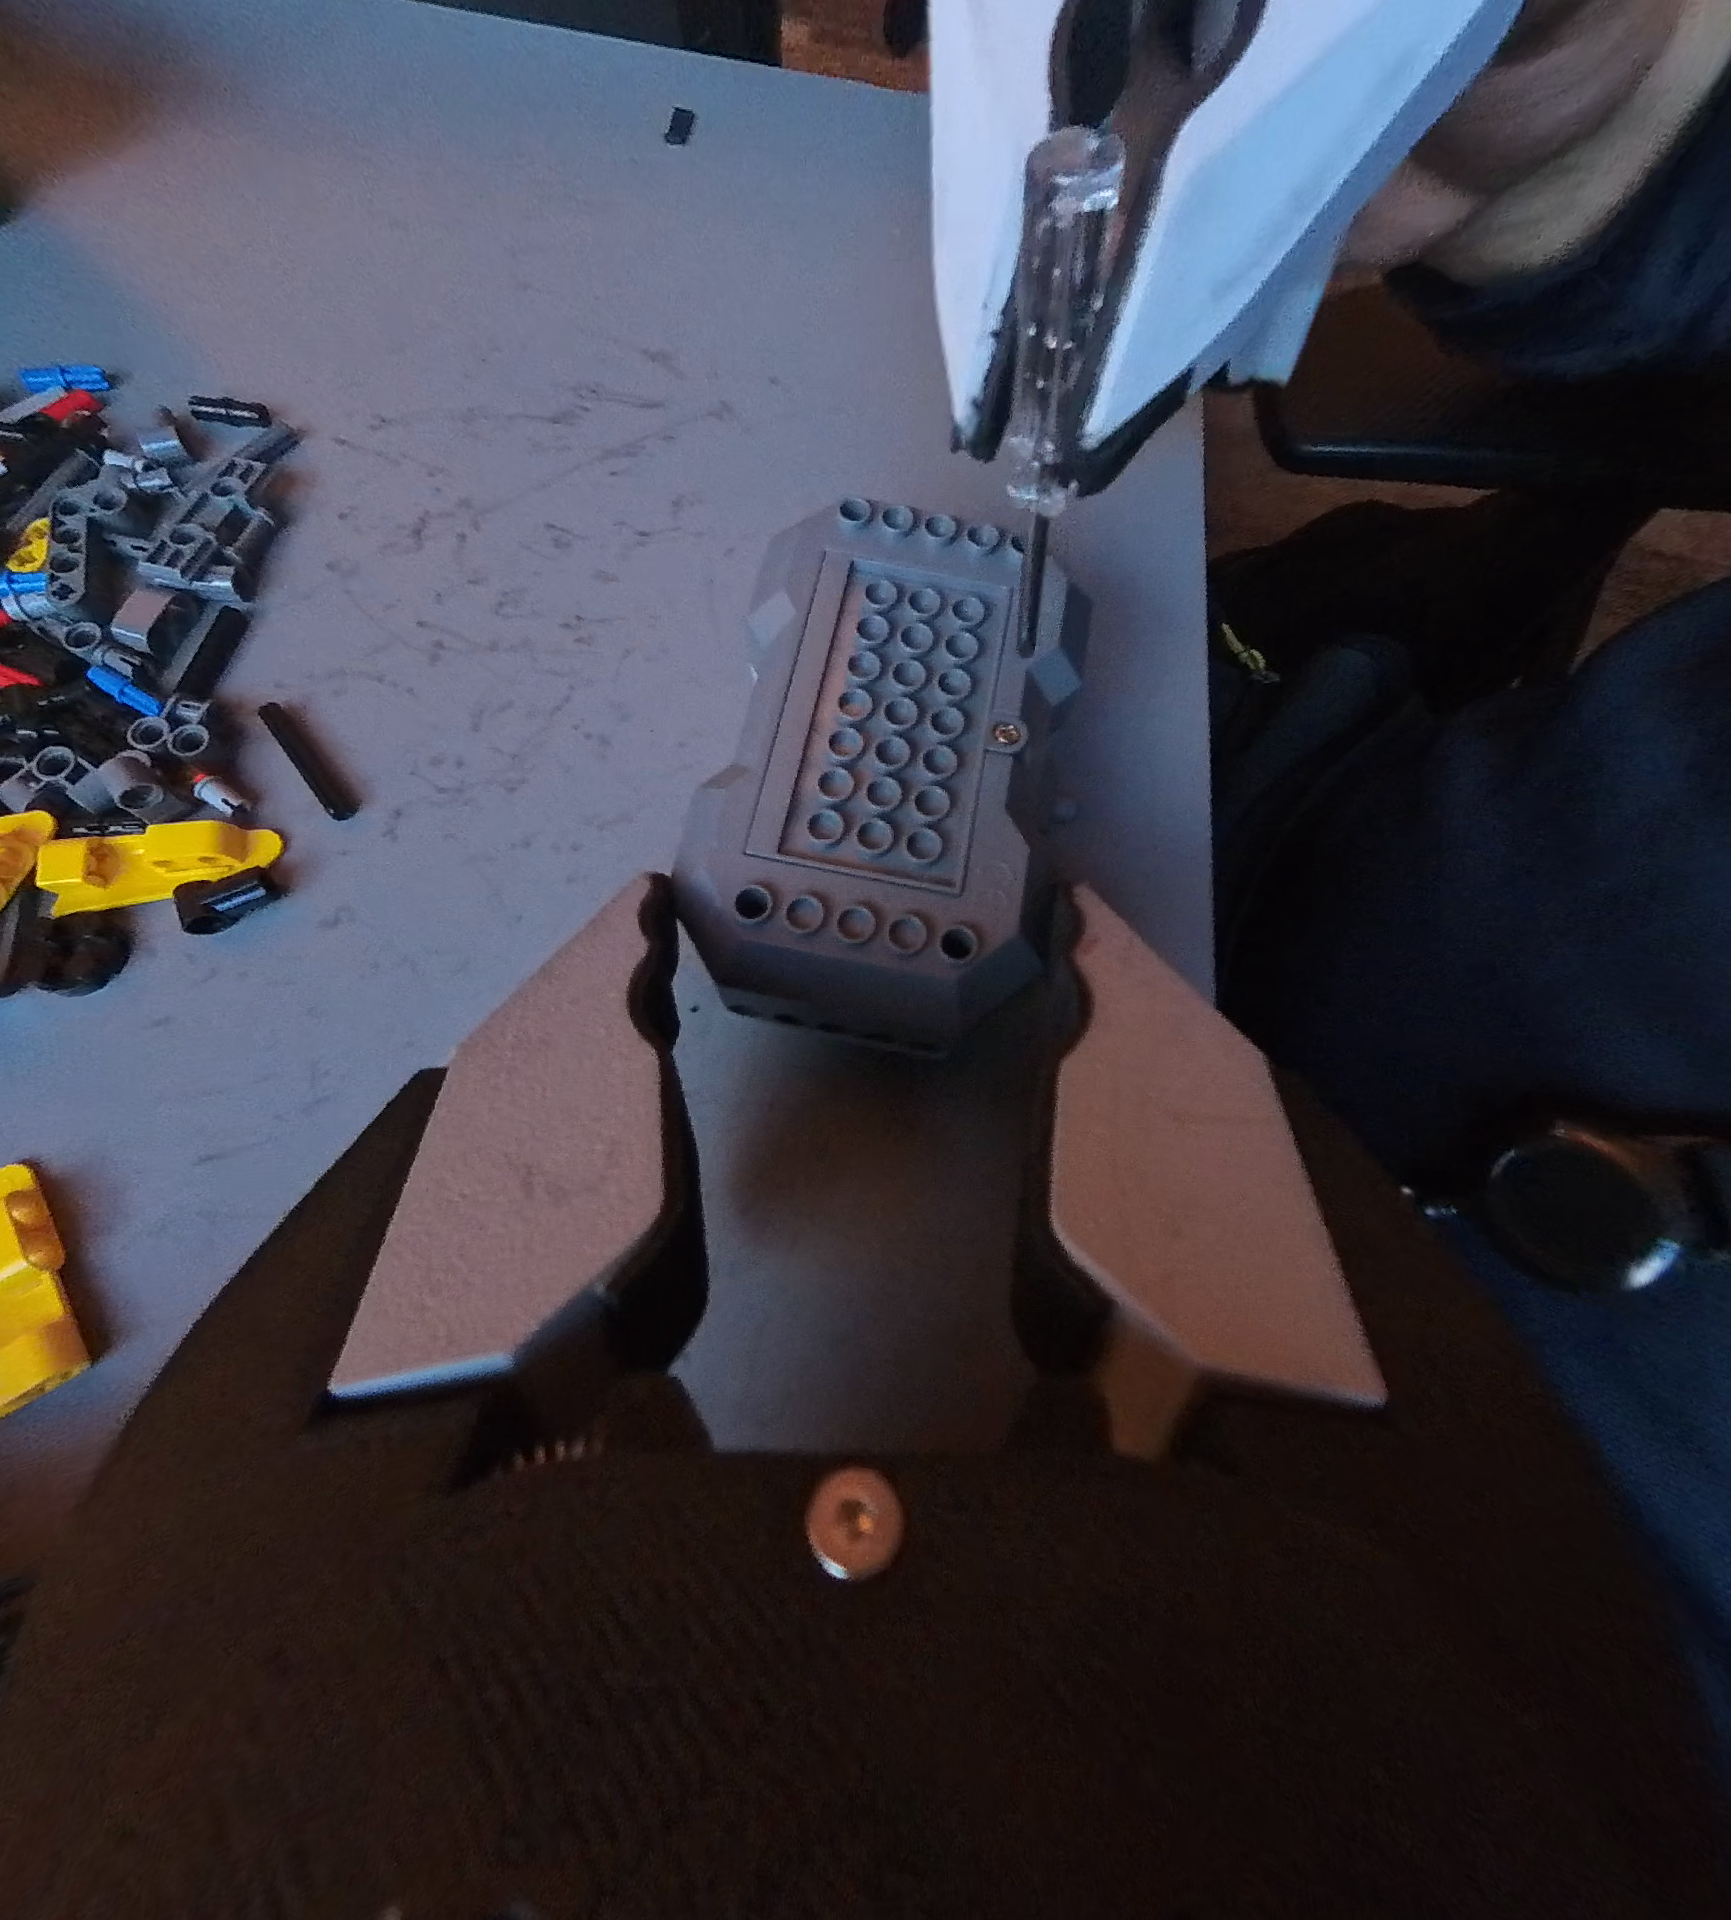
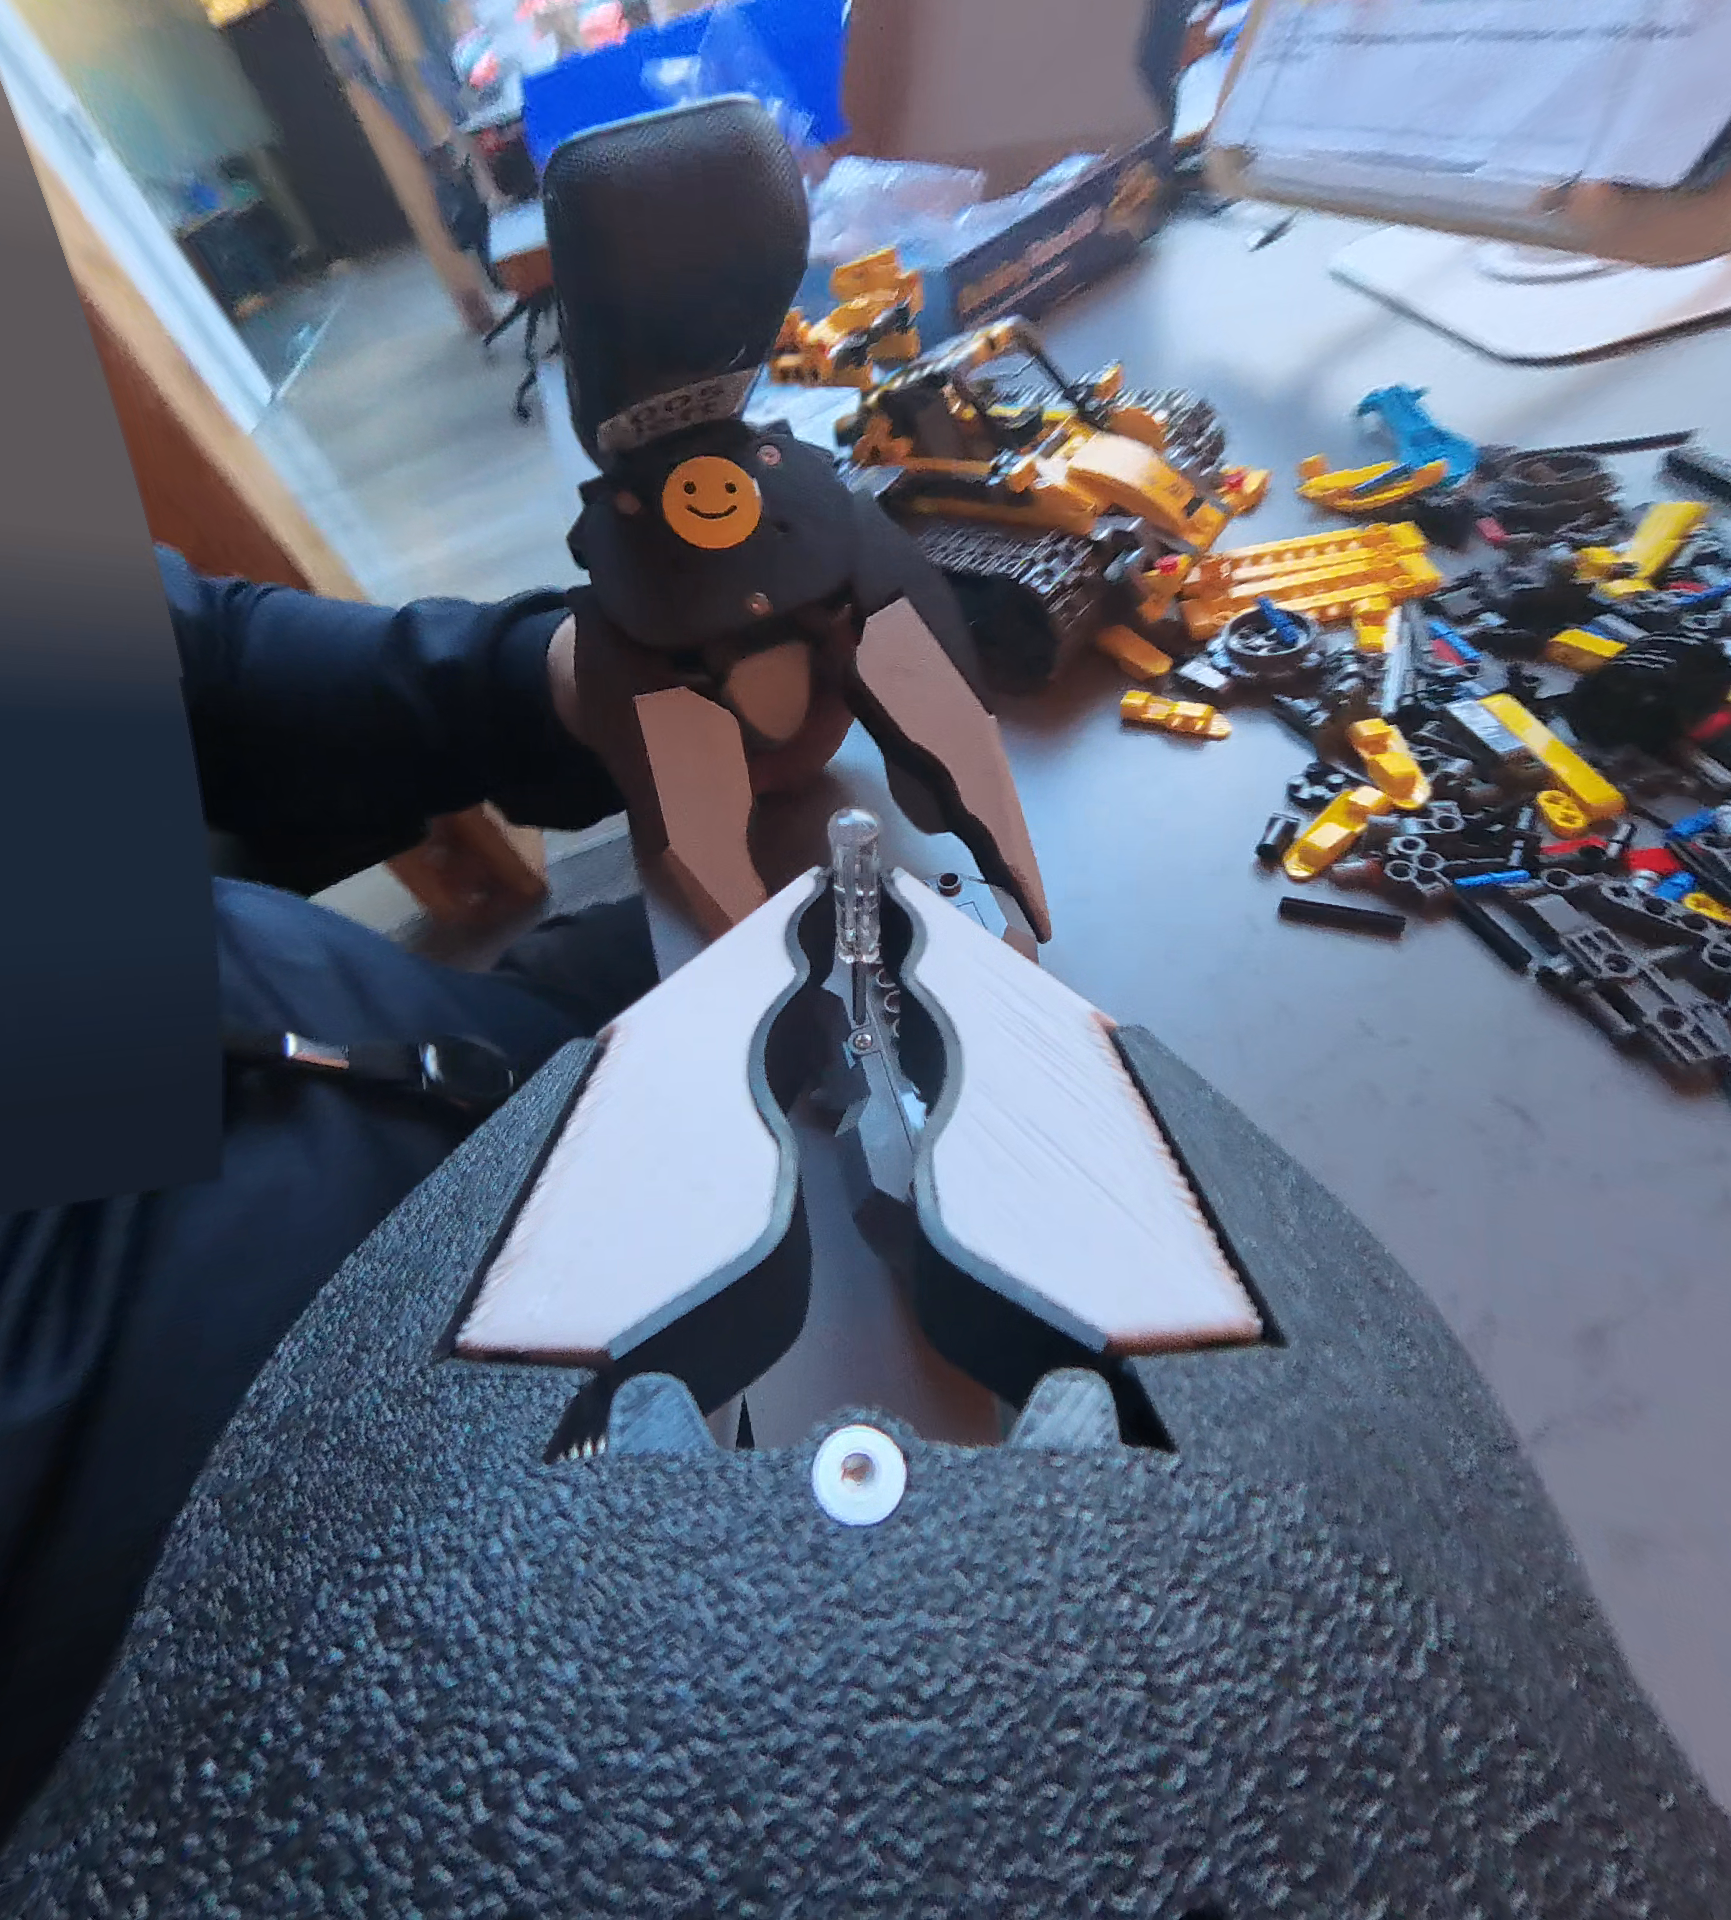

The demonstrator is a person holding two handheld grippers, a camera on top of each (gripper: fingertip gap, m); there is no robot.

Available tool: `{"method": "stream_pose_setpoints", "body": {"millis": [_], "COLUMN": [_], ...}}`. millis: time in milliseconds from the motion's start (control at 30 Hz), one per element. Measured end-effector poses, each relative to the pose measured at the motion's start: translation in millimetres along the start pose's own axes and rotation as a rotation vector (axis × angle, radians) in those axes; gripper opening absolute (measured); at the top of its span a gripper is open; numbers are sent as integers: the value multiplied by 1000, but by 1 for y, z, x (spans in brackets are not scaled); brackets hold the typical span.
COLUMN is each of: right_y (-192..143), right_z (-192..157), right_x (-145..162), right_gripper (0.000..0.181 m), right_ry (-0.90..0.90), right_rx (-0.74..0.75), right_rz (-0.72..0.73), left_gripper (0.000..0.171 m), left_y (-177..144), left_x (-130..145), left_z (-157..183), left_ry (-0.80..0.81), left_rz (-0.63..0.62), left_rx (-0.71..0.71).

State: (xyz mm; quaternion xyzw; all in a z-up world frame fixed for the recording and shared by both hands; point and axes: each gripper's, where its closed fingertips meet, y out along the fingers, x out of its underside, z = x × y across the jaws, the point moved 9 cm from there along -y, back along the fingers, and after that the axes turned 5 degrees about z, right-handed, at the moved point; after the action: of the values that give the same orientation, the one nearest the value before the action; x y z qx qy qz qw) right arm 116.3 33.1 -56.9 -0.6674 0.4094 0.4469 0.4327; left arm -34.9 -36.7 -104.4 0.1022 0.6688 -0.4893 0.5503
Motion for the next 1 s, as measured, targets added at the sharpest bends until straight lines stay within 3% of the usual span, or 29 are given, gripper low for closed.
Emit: {"method": "stream_pose_setpoints", "body": {"millis": [1000], "right_y": [5], "right_z": [-9], "right_x": [12], "right_gripper": [8], "right_ry": [-68], "right_rx": [50], "right_rz": [-30], "left_gripper": [68], "left_y": [1], "left_x": [-1], "left_z": [0], "left_ry": [8], "left_rz": [0], "left_rx": [5]}}
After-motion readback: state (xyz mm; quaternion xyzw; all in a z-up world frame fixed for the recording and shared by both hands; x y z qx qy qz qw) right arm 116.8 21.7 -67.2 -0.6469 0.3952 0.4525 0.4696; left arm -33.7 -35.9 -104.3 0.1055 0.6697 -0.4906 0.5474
